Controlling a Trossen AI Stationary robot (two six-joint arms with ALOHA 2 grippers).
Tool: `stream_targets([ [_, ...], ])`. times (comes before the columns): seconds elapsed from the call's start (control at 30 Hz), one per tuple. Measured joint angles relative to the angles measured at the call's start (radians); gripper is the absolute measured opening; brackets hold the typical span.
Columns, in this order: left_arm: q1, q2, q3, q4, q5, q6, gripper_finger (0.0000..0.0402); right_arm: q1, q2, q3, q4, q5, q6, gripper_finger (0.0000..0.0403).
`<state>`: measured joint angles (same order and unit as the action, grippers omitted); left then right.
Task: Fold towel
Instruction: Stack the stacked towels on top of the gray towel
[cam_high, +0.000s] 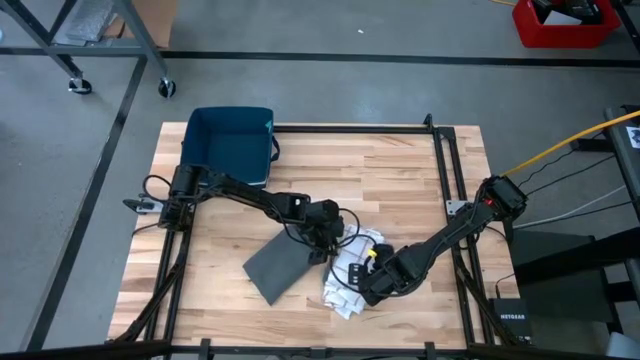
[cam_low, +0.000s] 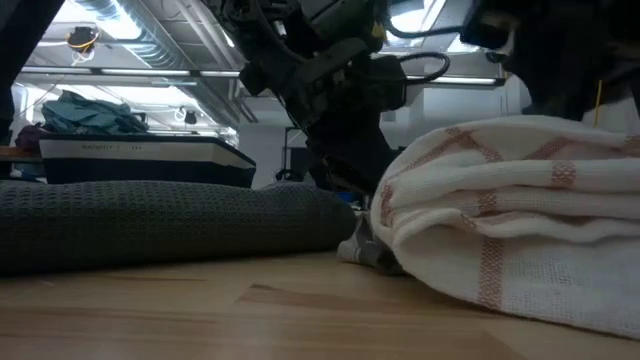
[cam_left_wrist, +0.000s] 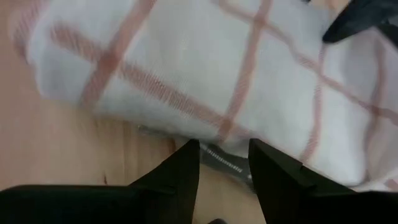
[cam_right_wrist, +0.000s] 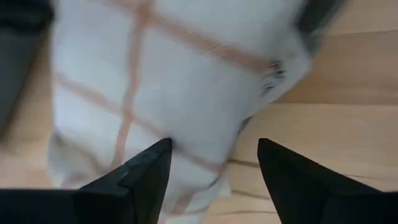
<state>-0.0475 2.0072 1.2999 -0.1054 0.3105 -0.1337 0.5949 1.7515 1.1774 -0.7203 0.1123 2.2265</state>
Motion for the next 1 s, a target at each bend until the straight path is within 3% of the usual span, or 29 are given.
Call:
stream_targets([
  [0.27,0.0,0.058,0.0,0.076,0.001,-0.143,0.013,0.0,0.0,-0.055,0.039,0.023,0.098,0.0237],
  [0.6,0.0,0.067,0.0,0.124,0.001,-0.147,0.013,0.0,0.0,-0.182,0.223,0.082,0.099,0.0237],
  [1.0,-0.021,0.147,0.002,0.195,0.135,-0.185,0.0097,-0.006,0.084,-0.223,0.413,0.141,0.096,0.0236],
])
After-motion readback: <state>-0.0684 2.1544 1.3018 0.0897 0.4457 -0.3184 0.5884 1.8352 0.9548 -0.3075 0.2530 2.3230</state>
